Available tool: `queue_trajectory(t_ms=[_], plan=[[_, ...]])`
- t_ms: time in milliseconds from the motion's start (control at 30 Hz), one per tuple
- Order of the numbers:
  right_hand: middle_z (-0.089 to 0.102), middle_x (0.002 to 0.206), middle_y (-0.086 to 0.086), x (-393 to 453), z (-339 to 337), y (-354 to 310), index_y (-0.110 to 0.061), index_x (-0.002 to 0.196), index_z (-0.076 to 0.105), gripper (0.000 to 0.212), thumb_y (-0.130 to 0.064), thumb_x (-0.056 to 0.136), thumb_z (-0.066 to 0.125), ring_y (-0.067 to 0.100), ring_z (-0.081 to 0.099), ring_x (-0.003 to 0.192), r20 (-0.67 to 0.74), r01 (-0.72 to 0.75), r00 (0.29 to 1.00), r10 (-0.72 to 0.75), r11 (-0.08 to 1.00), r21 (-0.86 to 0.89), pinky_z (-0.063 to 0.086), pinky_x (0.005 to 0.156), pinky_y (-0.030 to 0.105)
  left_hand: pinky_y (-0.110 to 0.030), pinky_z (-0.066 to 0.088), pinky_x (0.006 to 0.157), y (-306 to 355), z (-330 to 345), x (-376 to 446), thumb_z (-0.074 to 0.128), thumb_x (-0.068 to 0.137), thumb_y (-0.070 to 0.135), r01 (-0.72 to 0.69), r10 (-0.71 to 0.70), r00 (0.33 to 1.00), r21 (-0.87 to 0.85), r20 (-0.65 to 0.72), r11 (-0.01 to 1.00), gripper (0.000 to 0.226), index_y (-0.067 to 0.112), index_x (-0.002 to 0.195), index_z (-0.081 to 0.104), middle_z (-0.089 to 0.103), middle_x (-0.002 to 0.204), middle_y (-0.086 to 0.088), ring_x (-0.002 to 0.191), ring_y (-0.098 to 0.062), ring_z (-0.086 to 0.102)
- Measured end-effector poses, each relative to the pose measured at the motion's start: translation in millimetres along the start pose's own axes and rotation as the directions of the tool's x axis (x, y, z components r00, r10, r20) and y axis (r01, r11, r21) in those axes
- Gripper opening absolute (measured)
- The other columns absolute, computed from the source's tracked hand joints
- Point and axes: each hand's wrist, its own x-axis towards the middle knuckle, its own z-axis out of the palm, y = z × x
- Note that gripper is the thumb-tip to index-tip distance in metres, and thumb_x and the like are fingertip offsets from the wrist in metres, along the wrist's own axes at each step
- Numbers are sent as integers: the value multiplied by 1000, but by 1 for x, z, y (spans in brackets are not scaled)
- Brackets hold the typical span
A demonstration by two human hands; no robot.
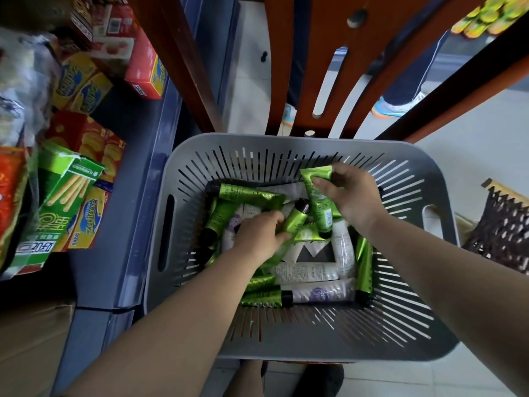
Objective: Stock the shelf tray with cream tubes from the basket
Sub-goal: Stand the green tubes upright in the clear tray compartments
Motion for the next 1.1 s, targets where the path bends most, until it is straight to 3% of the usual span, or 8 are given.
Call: queue_trajectory(t_ms=[167,367,567,633,700,800,933,1100], plan=[[64,89,28,-4,-5,9,4,91,61,35,-30,85,68,38,59,73,6,-43,999,43,997,56,51,70,45,-35,51,79,5,14,-18,68,81,37,-83,77,997,255,31,963,39,16,112,56,60,113,-1,101,-21,58],[65,85,23,-7,-7,16,-2,91,65,26,-27,84,69,37,56,72,-12,-104,994,106,987,127,50,69,44,-28,42,69,14,30,-16,58,89,32,-12,-51,985,361,164,932,19,15,96,62,66,99,-4,93,-26,64],[63,92,28,-16,-8,22,0,92,64,29,-27,84,69,26,55,71,24,-135,991,133,980,146,50,69,43,-27,46,75,-4,17,-18,68,83,34,159,-157,986,-43,54,986,35,20,115,62,64,112,4,101,-18,61],[64,93,27,-21,-11,18,-3,95,66,26,-27,84,68,26,55,72,26,-138,990,135,979,152,50,71,42,-28,50,76,-8,4,-20,72,80,27,191,-189,981,-282,32,940,34,17,112,65,66,105,3,94,-16,62],[65,92,24,-24,-16,11,-5,96,66,26,-28,84,68,35,59,74,25,-159,987,157,973,168,51,73,43,-17,47,62,-4,-16,-25,73,79,18,203,-217,976,-431,17,879,27,12,105,67,64,91,3,78,-11,61],[68,83,6,-31,-26,-9,-10,94,67,22,-28,83,70,21,61,73,36,-168,986,164,961,219,52,70,31,-15,47,58,12,-49,-41,72,80,14,222,-264,964,-606,21,764,17,12,94,62,63,82,1,70,-10,60],[72,94,14,-45,-41,-46,-6,98,69,30,-31,80,72,32,67,90,64,-121,992,108,961,249,53,88,47,-15,48,55,35,-87,-70,72,81,19,155,-292,953,-690,-85,707,18,11,94,64,63,77,4,66,-5,58],[69,87,10,-77,-68,-106,-7,86,66,12,-18,84,69,16,63,75,135,24,988,-71,946,324,52,71,27,-7,39,51,70,-126,-129,70,82,16,-27,-313,882,-699,-353,715,10,9,76,67,57,61,2,48,8,52]])
